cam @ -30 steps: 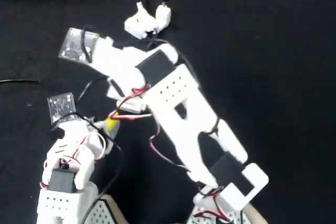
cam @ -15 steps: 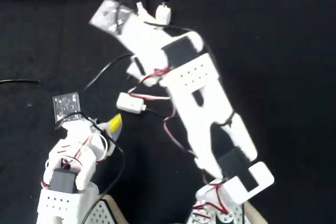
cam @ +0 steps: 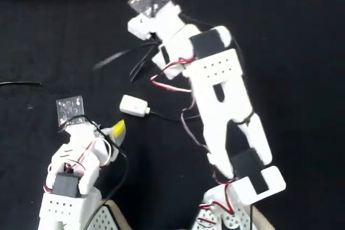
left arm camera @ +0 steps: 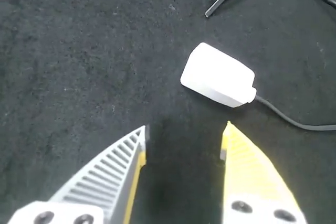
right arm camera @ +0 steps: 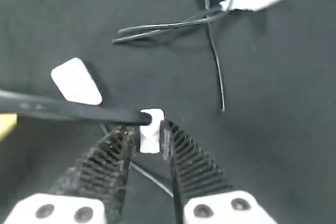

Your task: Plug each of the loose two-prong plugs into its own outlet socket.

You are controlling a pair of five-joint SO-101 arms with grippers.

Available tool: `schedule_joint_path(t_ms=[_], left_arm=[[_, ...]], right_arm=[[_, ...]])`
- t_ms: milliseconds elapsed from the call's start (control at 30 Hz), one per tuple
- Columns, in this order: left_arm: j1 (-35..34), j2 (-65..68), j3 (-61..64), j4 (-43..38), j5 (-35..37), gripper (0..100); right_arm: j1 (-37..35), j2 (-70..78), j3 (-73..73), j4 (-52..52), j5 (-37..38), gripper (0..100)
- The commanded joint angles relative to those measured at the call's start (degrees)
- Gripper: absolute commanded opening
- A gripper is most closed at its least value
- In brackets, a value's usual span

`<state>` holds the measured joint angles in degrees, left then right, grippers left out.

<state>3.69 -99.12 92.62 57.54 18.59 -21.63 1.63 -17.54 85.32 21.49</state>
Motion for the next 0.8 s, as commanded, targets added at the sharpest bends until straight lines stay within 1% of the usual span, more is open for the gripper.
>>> schedule_joint_path(t_ms=[0,133,233,300,400,467,600,767], left_arm=[[-2.8,-0.4,-1.0,0.0,0.0,23],[-6.5,-0.4,-1.5,-2.7,0.1,23],[-6.5,-0.4,-1.5,-2.8,0.1,23],[-6.5,-0.4,-1.7,-2.8,0.1,23],[-6.3,-0.4,-1.9,-2.7,0.1,24],[-4.8,-0.4,-1.8,-2.7,0.1,24],[-2.4,-0.4,-1.9,-2.7,0.1,24],[-2.2,-0.4,-2.1,-2.7,0.1,24]], right_arm=[[-0.9,-0.7,-3.4,0.0,-8.7,1.2],[-5.2,-0.3,-2.7,-1.2,-16.5,1.2],[-9.1,-0.4,-0.1,-3.6,-22.2,1.2],[-11.8,-0.4,1.7,-5.8,-24.4,1.2],[-15.0,-0.4,5.6,-9.8,-25.2,1.2],[-17.6,-0.4,7.7,-11.7,-25.1,1.2],[-22.0,-0.9,9.5,-11.9,-25.1,1.2],[-22.8,-0.9,9.7,-11.8,-25.2,1.2]])
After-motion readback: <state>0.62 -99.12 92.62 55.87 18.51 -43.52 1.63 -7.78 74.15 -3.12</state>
